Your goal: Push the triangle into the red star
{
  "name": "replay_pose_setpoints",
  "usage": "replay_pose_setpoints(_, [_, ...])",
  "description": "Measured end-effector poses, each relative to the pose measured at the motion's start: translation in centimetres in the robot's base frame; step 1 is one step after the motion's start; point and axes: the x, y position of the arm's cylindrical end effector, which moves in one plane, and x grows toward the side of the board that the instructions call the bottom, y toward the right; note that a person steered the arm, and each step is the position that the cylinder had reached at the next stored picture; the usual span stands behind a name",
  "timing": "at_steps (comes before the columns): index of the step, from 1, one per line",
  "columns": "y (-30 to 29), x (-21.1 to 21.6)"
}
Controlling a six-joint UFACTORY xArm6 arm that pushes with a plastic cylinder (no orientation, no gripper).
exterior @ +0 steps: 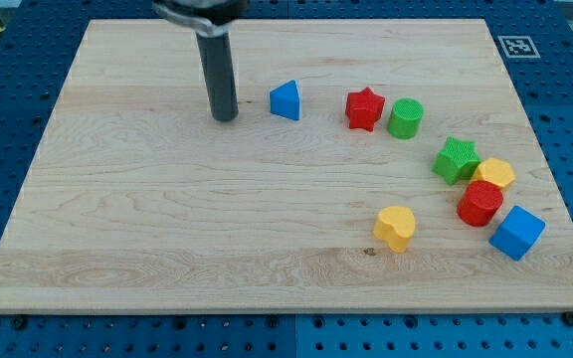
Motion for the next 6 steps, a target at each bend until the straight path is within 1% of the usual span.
replay_pose_setpoints(1, [2.9,-1.1])
replay_pose_setpoints(3, [12.3,0.9])
replay_pose_setpoints(4, [13.2,1.0])
replay_pose_setpoints(5, [11.9,-0.6])
replay_pose_setpoints(6, [12.9,-3.9])
